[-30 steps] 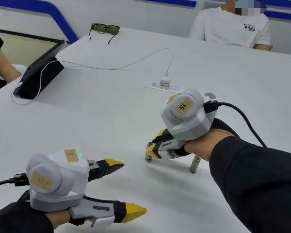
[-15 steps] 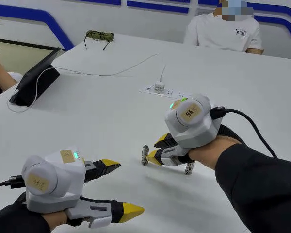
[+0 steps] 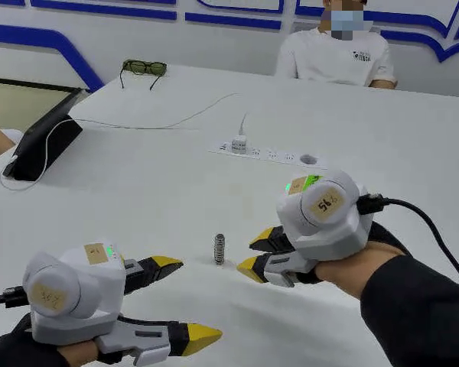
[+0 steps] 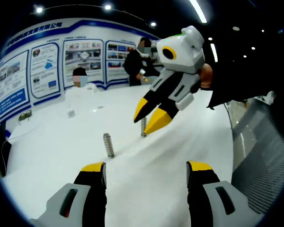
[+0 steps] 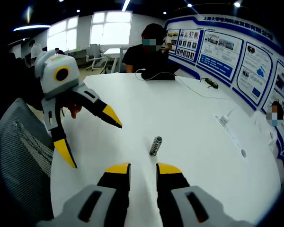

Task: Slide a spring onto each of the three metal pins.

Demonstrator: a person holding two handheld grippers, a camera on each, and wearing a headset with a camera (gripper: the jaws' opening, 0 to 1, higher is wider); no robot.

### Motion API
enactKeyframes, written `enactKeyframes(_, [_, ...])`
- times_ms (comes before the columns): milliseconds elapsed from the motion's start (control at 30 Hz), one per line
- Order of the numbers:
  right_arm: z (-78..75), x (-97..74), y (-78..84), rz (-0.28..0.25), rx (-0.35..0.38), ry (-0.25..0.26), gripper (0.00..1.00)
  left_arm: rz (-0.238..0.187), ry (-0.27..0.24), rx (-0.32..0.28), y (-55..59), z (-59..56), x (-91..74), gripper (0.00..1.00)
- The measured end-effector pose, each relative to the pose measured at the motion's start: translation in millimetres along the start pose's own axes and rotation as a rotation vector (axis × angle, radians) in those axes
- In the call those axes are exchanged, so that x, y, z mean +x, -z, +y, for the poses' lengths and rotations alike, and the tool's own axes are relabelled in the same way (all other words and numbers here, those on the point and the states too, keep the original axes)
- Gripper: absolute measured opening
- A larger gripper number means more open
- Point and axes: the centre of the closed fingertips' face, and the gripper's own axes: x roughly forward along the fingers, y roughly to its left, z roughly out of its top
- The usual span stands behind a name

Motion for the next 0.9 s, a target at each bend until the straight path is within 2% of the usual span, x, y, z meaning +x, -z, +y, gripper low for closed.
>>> enactKeyframes(233, [10.2, -12.8, 9.2, -0.018, 0.026, 0.006, 0.23, -0.005, -0.001, 0.001, -3.2, -0.1, -1.6, 0.71])
enactKeyframes(500, [19.4, -29.3, 27.8, -0.031, 0.067, 0.02, 0.23, -0.005, 0.002, -0.003, -2.6, -1.9, -2.3, 0.71])
enactKeyframes(900, [19.5, -49.6, 52.1, -0.047, 0.135, 0.054, 0.24, -0.003, 0.012, -0.003, -2.8, -7.7, -0.5, 0.71])
